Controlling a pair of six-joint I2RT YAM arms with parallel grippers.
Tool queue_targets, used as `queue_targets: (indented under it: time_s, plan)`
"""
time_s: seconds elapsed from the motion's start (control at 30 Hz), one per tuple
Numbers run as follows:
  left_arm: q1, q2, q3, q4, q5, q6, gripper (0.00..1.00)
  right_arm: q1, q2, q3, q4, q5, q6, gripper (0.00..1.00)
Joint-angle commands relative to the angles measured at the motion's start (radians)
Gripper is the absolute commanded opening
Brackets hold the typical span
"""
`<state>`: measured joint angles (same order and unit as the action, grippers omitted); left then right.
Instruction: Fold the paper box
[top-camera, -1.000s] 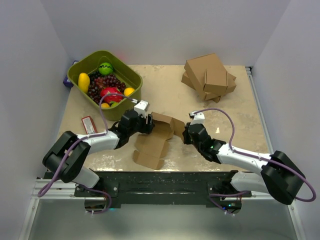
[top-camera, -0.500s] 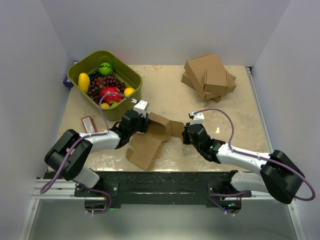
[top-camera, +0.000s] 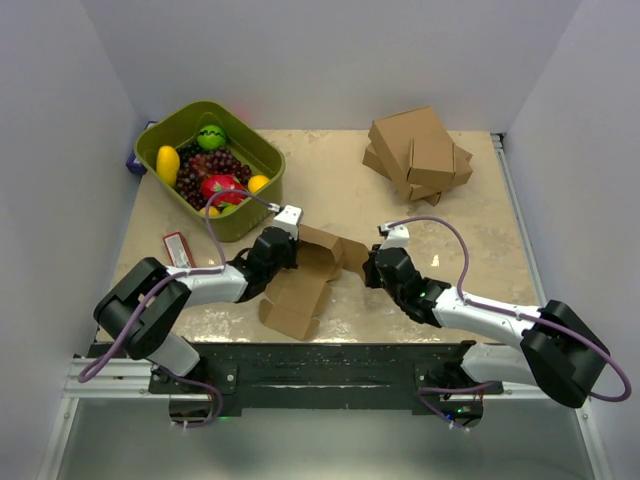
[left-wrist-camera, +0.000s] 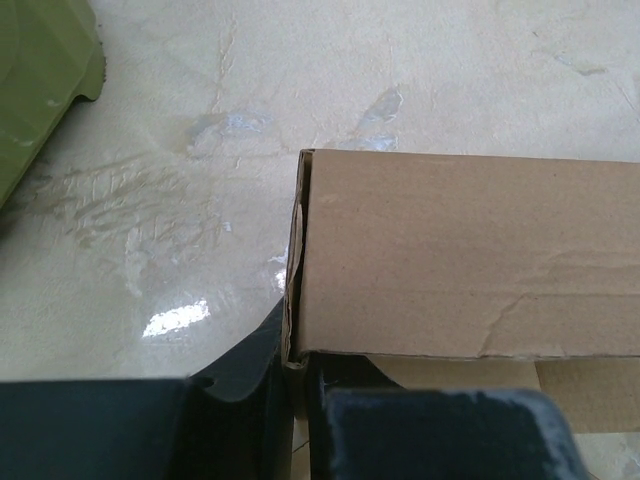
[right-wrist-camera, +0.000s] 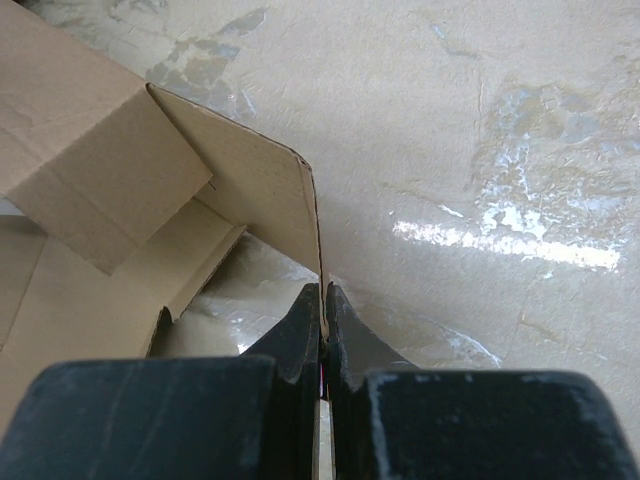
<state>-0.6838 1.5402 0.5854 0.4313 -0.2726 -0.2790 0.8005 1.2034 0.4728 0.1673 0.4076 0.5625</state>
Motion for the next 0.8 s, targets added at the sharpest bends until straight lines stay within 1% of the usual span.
queue_targets:
  time_s: [0.0, 0.13, 0.17, 0.27, 0.3, 0.33, 0.37, 0.4, 0.43, 0.47, 0.5, 0.53, 0.6, 0.63, 0.67, 0.73, 0.77]
  plan:
    - [0.012, 0.018, 0.013, -0.043, -0.129, -0.031, 0.02, 0.0, -0.018, 0.006, -0.011, 0.054, 0.014, 0.0]
    - [0.001, 0.014, -0.002, -0.013, -0.117, -0.02, 0.03, 0.0, -0.01, 0.004, -0.005, 0.057, 0.014, 0.0]
    - [-0.002, 0.014, -0.002, -0.005, -0.102, -0.02, 0.04, 0.0, -0.008, 0.006, -0.005, 0.057, 0.014, 0.0]
    - [-0.008, -0.005, -0.007, 0.009, -0.05, -0.022, 0.31, 0.0, -0.004, 0.009, -0.006, 0.053, 0.01, 0.0]
    - [-0.008, -0.027, -0.01, 0.011, -0.036, -0.025, 0.47, 0.0, -0.005, 0.01, -0.011, 0.054, 0.008, 0.0]
    - [-0.01, -0.043, -0.015, 0.011, -0.022, -0.028, 0.52, 0.0, -0.01, 0.013, -0.014, 0.053, 0.004, 0.07]
    - [-0.01, -0.057, -0.019, 0.007, 0.005, -0.032, 0.57, 0.002, -0.014, 0.015, -0.028, 0.051, -0.001, 0.11]
    - [-0.008, -0.092, -0.022, 0.006, 0.021, -0.034, 0.65, 0.0, -0.019, 0.029, -0.04, 0.048, -0.007, 0.16]
    - [-0.01, -0.109, -0.028, -0.002, 0.036, -0.037, 0.69, 0.0, -0.027, 0.035, -0.054, 0.048, -0.015, 0.27]
    - [-0.008, -0.126, -0.033, -0.035, 0.068, -0.054, 0.73, 0.0, -0.04, 0.043, -0.081, 0.05, -0.016, 0.32]
    - [-0.008, -0.156, -0.039, -0.046, 0.087, -0.06, 0.79, 0.0, -0.053, 0.056, -0.097, 0.056, -0.018, 0.39]
    - [-0.008, -0.173, -0.059, -0.057, 0.101, -0.068, 0.82, 0.0, -0.065, 0.059, -0.109, 0.057, -0.024, 0.49]
    - [-0.008, -0.225, -0.087, -0.094, 0.139, -0.083, 0.86, 0.0, -0.108, 0.069, -0.14, 0.057, -0.024, 0.59]
    - [-0.008, -0.242, -0.093, -0.106, 0.154, -0.086, 0.87, 0.0, -0.123, 0.072, -0.149, 0.056, -0.026, 0.69]
    - [-0.008, -0.259, -0.099, -0.139, 0.2, -0.092, 0.88, 0.0, -0.151, 0.082, -0.164, 0.051, -0.026, 0.73]
    - [-0.008, -0.314, -0.104, -0.181, 0.233, -0.098, 0.9, 0.002, -0.18, 0.098, -0.218, 0.04, -0.024, 0.78]
    - [-0.008, -0.337, -0.104, -0.224, 0.266, -0.112, 0.9, 0.0, -0.195, 0.121, -0.257, 0.039, -0.024, 0.78]
